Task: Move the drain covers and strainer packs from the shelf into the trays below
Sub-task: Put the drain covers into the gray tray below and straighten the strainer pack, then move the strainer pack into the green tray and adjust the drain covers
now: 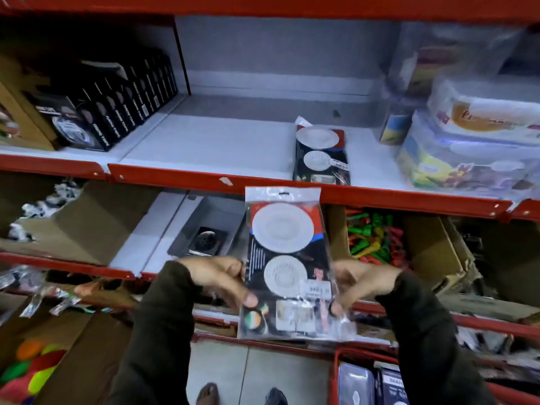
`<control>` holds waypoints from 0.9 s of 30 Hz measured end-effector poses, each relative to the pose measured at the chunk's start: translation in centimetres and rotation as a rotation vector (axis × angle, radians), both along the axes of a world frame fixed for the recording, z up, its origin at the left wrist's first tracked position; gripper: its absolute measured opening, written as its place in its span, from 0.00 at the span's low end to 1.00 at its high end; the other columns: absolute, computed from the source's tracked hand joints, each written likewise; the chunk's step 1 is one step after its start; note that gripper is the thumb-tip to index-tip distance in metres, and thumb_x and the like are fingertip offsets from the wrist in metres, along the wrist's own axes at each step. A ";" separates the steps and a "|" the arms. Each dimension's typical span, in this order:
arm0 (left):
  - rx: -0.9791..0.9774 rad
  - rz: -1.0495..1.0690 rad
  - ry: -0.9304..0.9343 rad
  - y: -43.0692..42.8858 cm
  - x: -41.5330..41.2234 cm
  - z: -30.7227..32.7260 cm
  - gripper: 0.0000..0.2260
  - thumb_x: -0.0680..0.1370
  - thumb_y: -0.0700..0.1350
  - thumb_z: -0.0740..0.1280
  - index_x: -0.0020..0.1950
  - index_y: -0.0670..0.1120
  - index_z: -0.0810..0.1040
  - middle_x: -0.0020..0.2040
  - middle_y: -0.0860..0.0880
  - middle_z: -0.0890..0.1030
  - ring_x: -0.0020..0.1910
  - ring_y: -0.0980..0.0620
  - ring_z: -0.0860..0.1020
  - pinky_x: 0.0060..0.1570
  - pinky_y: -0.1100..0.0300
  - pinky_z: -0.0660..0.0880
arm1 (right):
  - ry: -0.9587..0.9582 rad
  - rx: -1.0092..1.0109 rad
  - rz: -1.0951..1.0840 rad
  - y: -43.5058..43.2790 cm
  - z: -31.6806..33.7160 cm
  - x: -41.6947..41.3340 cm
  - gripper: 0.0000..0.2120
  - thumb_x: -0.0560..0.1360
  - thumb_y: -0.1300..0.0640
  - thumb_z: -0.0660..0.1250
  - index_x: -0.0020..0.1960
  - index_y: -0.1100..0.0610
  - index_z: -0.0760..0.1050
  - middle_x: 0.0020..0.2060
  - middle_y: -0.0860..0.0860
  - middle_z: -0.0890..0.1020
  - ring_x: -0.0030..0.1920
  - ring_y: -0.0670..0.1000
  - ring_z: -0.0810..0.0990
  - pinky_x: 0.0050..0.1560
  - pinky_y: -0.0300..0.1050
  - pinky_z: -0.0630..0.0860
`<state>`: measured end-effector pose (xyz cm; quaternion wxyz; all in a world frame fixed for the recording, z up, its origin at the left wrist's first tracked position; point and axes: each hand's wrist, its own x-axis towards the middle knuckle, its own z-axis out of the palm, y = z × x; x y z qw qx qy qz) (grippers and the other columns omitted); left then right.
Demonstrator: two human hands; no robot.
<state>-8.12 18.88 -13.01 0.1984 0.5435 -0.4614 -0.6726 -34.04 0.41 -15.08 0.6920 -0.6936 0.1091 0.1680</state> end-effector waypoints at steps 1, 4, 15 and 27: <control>0.052 0.009 0.001 0.2 -0.2 -1.1 0.25 0.62 0.50 0.82 0.54 0.38 0.84 0.53 0.36 0.84 0.51 0.45 0.81 0.57 0.52 0.78 | 0.053 0.034 0.000 0.4 -0.9 0.0 0.29 0.64 0.66 0.78 0.62 0.67 0.73 0.55 0.65 0.81 0.48 0.61 0.83 0.47 0.54 0.83; 0.187 0.163 0.015 0.1 -0.1 -4.4 0.27 0.59 0.51 0.83 0.53 0.41 0.84 0.49 0.40 0.85 0.43 0.48 0.83 0.49 0.56 0.82 | 0.209 0.155 -0.131 0.5 -3.8 0.3 0.23 0.65 0.67 0.76 0.57 0.55 0.79 0.53 0.59 0.83 0.44 0.51 0.84 0.38 0.40 0.82; 0.073 0.860 -0.463 -8.2 -1.3 -12.6 0.19 0.77 0.45 0.70 0.65 0.37 0.77 0.57 0.39 0.82 0.54 0.41 0.81 0.54 0.53 0.77 | 0.342 -0.296 -0.785 -0.1 -7.7 7.7 0.21 0.76 0.69 0.64 0.68 0.62 0.67 0.62 0.61 0.77 0.49 0.56 0.79 0.54 0.47 0.74; -0.888 0.891 -1.221 -13.6 -3.7 2.0 0.17 0.80 0.55 0.55 0.65 0.53 0.74 0.60 0.50 0.77 0.59 0.48 0.74 0.61 0.49 0.65 | 0.010 -1.545 -1.231 -4.7 5.7 7.3 0.20 0.77 0.44 0.58 0.63 0.51 0.77 0.64 0.53 0.75 0.65 0.58 0.70 0.66 0.59 0.60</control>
